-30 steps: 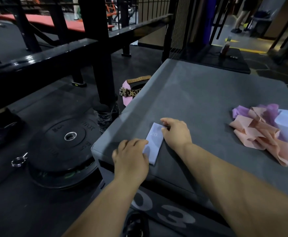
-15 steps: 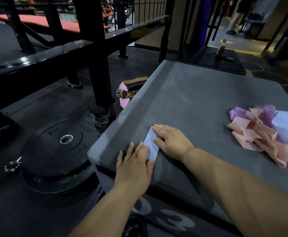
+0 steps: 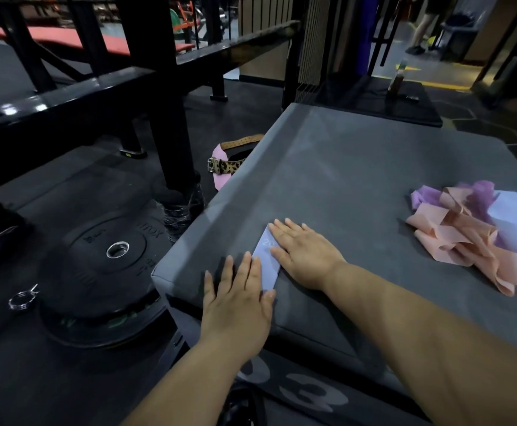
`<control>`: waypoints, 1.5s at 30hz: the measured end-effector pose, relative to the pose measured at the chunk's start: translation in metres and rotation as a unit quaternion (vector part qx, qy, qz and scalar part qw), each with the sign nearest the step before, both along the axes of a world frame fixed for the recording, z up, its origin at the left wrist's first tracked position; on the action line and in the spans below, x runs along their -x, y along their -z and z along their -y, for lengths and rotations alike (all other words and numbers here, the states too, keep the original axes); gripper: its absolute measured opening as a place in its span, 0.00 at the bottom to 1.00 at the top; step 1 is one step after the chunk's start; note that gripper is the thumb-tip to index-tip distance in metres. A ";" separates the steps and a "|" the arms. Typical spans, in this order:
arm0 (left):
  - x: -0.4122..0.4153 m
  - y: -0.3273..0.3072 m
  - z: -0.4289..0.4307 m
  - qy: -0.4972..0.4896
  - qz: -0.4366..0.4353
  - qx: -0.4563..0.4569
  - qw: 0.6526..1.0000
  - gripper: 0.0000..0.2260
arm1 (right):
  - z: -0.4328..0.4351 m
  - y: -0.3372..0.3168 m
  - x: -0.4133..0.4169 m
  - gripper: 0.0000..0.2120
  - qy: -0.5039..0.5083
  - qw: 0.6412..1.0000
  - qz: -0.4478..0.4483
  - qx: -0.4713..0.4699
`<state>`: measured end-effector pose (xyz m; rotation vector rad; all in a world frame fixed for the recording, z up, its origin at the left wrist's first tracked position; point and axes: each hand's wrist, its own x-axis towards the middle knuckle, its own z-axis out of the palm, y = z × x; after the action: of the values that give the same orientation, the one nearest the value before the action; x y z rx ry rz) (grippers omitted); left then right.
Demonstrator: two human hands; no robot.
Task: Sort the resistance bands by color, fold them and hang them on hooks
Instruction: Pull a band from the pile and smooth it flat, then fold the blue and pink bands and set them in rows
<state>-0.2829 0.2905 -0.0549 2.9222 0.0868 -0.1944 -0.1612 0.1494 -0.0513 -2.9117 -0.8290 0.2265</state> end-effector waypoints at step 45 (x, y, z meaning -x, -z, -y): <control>-0.036 -0.043 0.233 0.146 -0.012 0.109 0.983 0.25 | 0.302 -0.030 0.121 0.16 0.310 0.921 0.122 -0.203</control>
<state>-0.2470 0.0578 -0.0122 2.7011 -0.3411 -0.2668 -0.2819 -0.1530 -0.0209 -2.6503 0.0667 -0.3299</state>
